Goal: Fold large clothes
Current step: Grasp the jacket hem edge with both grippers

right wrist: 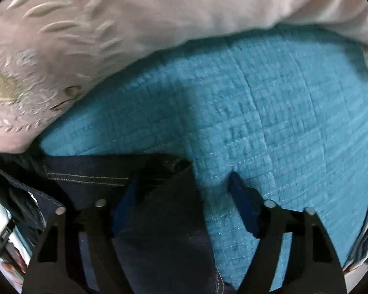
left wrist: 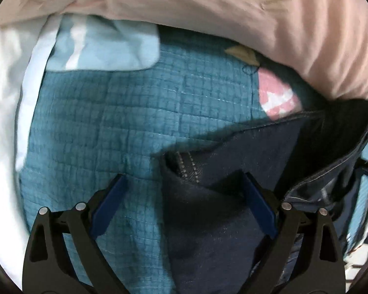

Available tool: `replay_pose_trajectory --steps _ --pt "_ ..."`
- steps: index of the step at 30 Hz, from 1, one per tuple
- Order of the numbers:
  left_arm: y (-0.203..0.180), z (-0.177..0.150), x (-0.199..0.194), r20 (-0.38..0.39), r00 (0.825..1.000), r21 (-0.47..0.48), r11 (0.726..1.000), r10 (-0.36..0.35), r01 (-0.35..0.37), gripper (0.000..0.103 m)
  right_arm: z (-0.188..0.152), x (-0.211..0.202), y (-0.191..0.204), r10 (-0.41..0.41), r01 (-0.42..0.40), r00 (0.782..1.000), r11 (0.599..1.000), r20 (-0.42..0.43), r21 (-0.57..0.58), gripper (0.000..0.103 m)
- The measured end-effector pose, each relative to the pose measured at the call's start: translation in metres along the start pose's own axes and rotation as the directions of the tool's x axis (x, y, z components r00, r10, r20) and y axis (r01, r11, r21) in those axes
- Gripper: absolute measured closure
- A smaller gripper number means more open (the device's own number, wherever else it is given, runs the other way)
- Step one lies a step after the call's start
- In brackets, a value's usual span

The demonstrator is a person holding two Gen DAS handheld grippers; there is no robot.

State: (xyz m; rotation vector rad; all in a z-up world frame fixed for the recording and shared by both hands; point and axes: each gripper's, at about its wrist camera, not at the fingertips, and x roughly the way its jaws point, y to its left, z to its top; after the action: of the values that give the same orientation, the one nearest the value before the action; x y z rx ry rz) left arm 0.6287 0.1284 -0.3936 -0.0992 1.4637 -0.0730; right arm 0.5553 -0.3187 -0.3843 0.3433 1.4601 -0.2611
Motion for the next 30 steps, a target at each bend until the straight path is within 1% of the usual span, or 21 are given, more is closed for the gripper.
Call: replay_pose_trajectory --steps 1,2,3,5,6,7,8,9,13,14,16,17,18,19,20,22,24,27,28,29,30 --pt "-0.001 0.003 0.000 -0.022 1.000 -0.008 1.000 0.009 -0.009 0.013 -0.001 -0.002 0.003 -0.026 0.026 1.000 1.000 -0.004 -0.015 0.051" --pt "-0.001 0.005 -0.001 -0.032 0.999 -0.016 1.000 0.008 -0.009 0.021 0.000 -0.004 0.006 -0.040 0.040 0.999 0.999 -0.012 -0.031 0.062" --pt "-0.003 0.008 -0.003 -0.041 0.999 -0.011 1.000 0.018 -0.019 0.024 0.000 -0.005 0.009 -0.049 0.048 0.999 0.998 -0.016 -0.050 0.071" --pt "-0.009 0.011 -0.006 -0.053 0.997 0.031 0.998 0.053 -0.051 0.040 0.001 -0.009 0.012 -0.071 0.068 0.997 0.994 -0.030 -0.081 0.080" --pt "-0.012 0.011 -0.008 -0.058 0.996 0.055 0.996 0.070 -0.067 0.047 0.001 -0.011 0.014 -0.081 0.077 0.996 0.993 -0.033 -0.092 0.082" --pt "-0.013 0.012 -0.011 -0.062 0.995 0.069 0.995 0.080 -0.076 0.051 0.002 -0.012 0.019 -0.068 0.063 0.997 0.992 -0.035 -0.113 0.091" --pt "-0.015 0.014 -0.011 -0.067 0.995 0.074 0.995 0.079 -0.074 0.059 0.004 -0.013 0.022 -0.048 0.043 0.998 0.991 -0.042 -0.124 0.091" --pt "-0.013 0.015 -0.013 -0.074 0.995 0.077 0.995 0.071 -0.065 0.062 0.005 -0.010 0.025 -0.065 0.058 0.997 0.989 -0.049 -0.138 0.090" --pt "-0.001 0.024 -0.007 -0.114 0.993 0.027 1.000 0.013 -0.010 0.060 0.011 0.009 0.030 -0.084 0.074 0.993 0.991 -0.080 -0.114 0.086" --pt "0.001 0.026 -0.004 -0.124 0.992 0.021 1.000 0.004 -0.002 0.057 0.012 0.011 0.031 -0.089 0.079 0.993 0.990 -0.083 -0.116 0.085" --pt "0.004 0.033 0.002 -0.152 0.988 0.020 1.000 -0.018 0.021 0.046 0.018 0.016 0.035 -0.097 0.084 0.991 0.988 -0.094 -0.131 0.083" --pt "0.005 0.035 0.005 -0.164 0.985 -0.003 0.998 -0.056 0.056 0.029 0.022 0.017 0.035 -0.095 0.082 0.991 0.989 -0.099 -0.126 0.082" --pt "0.009 0.039 0.009 -0.171 0.979 -0.055 0.993 -0.111 0.104 0.024 0.025 0.018 0.037 -0.095 0.082 0.990 0.989 -0.100 -0.121 0.082" --pt "0.011 0.043 0.013 -0.164 0.981 -0.095 0.991 -0.106 0.091 0.024 0.027 0.020 0.037 -0.096 0.085 0.991 0.989 -0.094 -0.119 0.081" --pt "0.010 0.045 0.015 -0.159 0.984 -0.102 0.992 -0.084 0.069 0.025 0.029 0.020 0.032 -0.098 0.087 0.991 0.989 -0.087 -0.119 0.081" --pt "-0.003 0.049 0.016 -0.142 0.990 -0.050 0.999 -0.010 0.003 0.029 0.027 0.019 0.035 -0.113 0.103 0.991 0.986 -0.066 -0.130 0.084" --pt "-0.011 0.048 0.013 -0.126 0.992 -0.024 0.999 0.017 -0.020 0.041 0.022 0.018 0.039 -0.122 0.114 0.992 0.980 -0.039 -0.162 0.086" --pt "-0.007 0.047 0.006 -0.111 0.994 -0.054 0.998 0.014 -0.020 0.054 0.015 0.016 0.043 -0.123 0.122 0.992 0.977 0.005 -0.172 0.088" --pt "-0.003 0.046 0.004 -0.107 0.994 -0.065 0.998 0.008 -0.015 0.056 0.009 0.013 0.043 -0.123 0.124 0.992 0.977 0.013 -0.172 0.089" --pt "-0.001 0.044 0.002 -0.095 0.995 -0.062 0.998 0.011 -0.017 0.060 0.008 0.011 0.044 -0.121 0.122 0.992 0.978 0.018 -0.169 0.092" --pt "-0.001 0.041 -0.001 -0.081 0.996 -0.044 0.999 0.028 -0.032 0.064 0.000 0.009 0.040 -0.118 0.119 0.993 0.980 0.021 -0.158 0.093"
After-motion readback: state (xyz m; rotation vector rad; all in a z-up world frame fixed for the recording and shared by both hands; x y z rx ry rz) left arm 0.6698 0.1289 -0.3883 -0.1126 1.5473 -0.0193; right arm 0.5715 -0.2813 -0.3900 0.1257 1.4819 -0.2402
